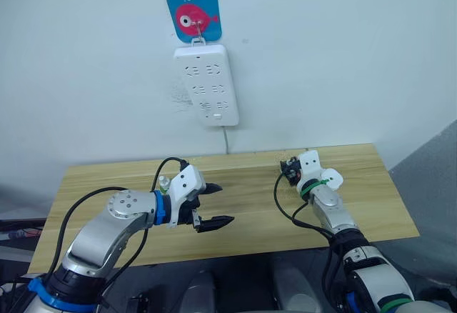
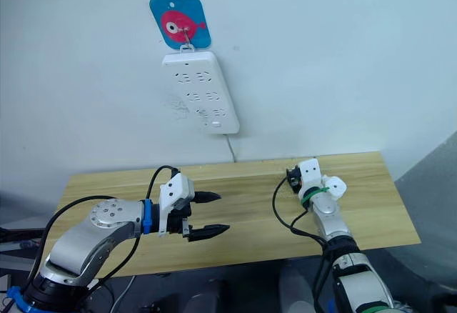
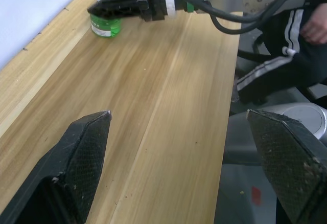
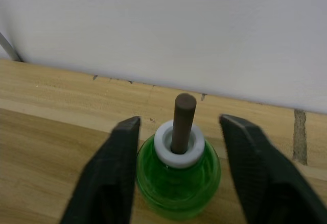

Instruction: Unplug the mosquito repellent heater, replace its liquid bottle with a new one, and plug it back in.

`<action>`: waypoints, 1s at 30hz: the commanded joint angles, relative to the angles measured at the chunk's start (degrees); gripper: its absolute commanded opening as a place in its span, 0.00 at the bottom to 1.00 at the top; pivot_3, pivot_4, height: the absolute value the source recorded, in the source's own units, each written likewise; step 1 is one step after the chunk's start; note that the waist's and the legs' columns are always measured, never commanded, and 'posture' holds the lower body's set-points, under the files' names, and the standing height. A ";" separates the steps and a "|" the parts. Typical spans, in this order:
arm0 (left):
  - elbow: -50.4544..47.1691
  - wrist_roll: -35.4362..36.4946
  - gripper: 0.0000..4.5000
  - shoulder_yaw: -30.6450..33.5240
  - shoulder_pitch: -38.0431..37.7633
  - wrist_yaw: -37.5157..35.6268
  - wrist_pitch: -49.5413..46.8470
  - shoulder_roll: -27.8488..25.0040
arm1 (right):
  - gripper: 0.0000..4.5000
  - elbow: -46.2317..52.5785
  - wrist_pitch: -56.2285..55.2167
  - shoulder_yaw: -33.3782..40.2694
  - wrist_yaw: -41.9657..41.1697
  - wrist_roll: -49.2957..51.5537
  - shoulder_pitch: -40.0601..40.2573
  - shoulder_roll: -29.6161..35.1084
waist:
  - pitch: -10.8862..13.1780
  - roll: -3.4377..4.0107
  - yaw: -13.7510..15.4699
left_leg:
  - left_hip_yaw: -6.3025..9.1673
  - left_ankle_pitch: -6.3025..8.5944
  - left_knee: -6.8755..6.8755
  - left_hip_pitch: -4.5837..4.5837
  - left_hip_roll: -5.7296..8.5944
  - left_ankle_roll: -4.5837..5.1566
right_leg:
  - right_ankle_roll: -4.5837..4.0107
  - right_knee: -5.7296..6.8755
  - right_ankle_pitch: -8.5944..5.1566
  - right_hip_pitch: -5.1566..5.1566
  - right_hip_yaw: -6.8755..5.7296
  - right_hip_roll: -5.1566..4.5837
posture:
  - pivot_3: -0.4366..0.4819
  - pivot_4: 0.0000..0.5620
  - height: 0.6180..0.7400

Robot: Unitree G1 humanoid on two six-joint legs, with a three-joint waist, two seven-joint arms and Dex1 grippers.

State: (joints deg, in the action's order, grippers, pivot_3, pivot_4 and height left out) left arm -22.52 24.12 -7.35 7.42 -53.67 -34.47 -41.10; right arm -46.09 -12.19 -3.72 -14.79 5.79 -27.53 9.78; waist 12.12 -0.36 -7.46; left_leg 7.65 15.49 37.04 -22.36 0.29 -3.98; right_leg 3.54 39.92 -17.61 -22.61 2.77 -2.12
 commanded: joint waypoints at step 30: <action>7.74 -4.48 1.00 26.90 -33.92 12.91 21.30 11.60 | 0.99 74.25 43.64 -11.10 -29.98 8.10 11.41 26.20 | -0.10 -0.22 6.11 | 0.15 0.02 -0.09 0.40 0.00 0.01 | -0.04 -0.91 -0.03 0.79 -0.26 -0.13 | 0.51 0.34 0.95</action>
State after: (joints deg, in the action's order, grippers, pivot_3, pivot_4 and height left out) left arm -14.76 20.17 19.72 -26.96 -41.54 -14.38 -29.43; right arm 25.75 30.47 -14.85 -45.38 13.59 -15.51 36.07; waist 12.02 -0.59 -1.35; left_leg 7.85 15.51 36.95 -21.96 0.28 -3.97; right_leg 3.50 39.02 -17.64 -21.81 2.47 -2.24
